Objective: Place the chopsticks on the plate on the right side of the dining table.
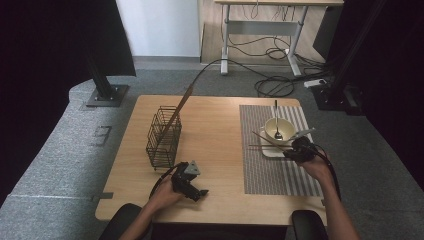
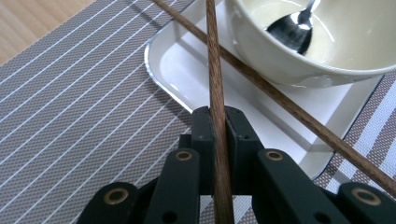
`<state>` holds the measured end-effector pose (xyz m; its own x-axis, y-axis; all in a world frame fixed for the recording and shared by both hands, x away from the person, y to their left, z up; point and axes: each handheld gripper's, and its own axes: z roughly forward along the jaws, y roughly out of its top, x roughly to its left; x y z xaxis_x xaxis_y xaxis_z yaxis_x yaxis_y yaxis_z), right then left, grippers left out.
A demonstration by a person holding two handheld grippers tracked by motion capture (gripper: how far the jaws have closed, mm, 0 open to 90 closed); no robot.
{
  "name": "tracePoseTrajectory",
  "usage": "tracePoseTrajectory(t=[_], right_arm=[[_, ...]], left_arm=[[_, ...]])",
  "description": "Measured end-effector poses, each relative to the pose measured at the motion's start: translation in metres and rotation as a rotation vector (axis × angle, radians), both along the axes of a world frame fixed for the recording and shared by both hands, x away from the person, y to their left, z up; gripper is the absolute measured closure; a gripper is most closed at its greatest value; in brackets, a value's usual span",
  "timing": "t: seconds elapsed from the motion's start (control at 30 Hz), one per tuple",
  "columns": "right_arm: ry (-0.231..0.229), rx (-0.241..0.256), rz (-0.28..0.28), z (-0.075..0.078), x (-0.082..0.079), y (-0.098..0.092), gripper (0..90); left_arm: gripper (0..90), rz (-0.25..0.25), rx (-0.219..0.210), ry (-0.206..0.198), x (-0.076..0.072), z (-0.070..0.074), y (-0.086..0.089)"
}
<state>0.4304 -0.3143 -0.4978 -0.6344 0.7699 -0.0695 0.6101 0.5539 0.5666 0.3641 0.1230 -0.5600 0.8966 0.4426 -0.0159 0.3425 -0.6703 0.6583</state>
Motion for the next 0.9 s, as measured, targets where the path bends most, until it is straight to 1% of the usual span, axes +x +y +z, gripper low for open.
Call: tracePoseTrajectory(t=[0.1, 0.23, 0.3, 0.33, 0.43, 0.53, 0.77, 0.9], right_arm=[[0.002, 0.015, -0.005, -0.003, 0.002, -0.003, 82.7], [0.013, 0.013, -0.005, -0.010, 0.007, -0.007, 82.5], [0.018, 0.021, -0.006, -0.011, 0.008, -0.009, 81.8], [0.022, 0.025, -0.016, -0.013, 0.010, -0.012, 80.7], [0.025, 0.024, -0.022, -0.015, 0.011, -0.015, 79.5], [0.032, 0.030, -0.047, -0.017, 0.014, -0.022, 76.4], [0.034, 0.036, -0.055, -0.018, 0.017, -0.026, 72.2], [0.028, 0.038, -0.064, -0.018, 0.017, -0.028, 69.8]], left_arm=[[0.0, 0.000, 0.000, 0.000, 0.000, 0.000, 0.000], [0.0, 0.000, 0.000, 0.000, 0.000, 0.000, 0.000], [0.0, 0.000, 0.000, 0.000, 0.000, 0.000, 0.000], [0.0, 0.000, 0.000, 0.000, 0.000, 0.000, 0.000], [0.0, 0.000, 0.000, 0.000, 0.000, 0.000, 0.000], [0.0, -0.001, 0.001, -0.001, 0.000, 0.000, 0.000], [0.0, 0.000, 0.000, -0.001, 0.000, 0.000, 0.000], [0.0, -0.001, 0.001, -0.001, 0.000, 0.000, 0.000]])
